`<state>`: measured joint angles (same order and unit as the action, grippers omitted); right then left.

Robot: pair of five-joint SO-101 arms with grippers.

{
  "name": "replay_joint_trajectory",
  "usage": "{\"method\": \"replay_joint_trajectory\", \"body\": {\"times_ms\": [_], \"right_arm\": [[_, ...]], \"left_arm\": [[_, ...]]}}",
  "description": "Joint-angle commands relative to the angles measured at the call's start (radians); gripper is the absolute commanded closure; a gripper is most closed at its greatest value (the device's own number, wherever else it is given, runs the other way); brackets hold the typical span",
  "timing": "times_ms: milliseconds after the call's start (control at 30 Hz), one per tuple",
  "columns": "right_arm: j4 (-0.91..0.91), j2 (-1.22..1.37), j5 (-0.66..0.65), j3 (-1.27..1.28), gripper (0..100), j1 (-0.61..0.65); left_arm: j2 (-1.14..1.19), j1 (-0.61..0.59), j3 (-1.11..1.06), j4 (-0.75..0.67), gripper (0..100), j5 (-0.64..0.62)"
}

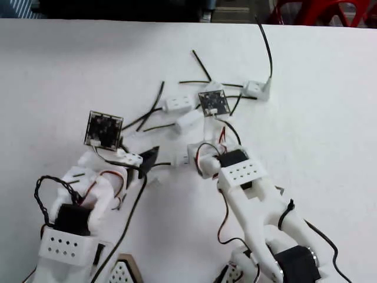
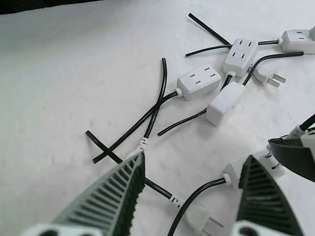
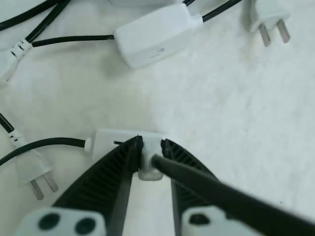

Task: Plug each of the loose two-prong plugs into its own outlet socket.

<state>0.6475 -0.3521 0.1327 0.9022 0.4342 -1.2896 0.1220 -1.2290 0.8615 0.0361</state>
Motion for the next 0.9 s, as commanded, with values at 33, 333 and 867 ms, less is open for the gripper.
{"method": "replay_joint_trajectory", "body": {"times_ms": [33,333,867], "right_arm": [[-0.007,0.077,0.005,-0.021,98.1,0.025],[-0.018,0.143,-0.089,-0.066,98.2,-0.001],[0.012,0.122,-0.204,0.002,98.2,0.045]], "left_arm": [[-0.015,-0.010,0.006,-0.021,69,-0.008],[-0.015,-0.012,0.006,-0.020,69,-0.006],[-0.015,-0.012,0.006,-0.020,69,-0.006]]}}
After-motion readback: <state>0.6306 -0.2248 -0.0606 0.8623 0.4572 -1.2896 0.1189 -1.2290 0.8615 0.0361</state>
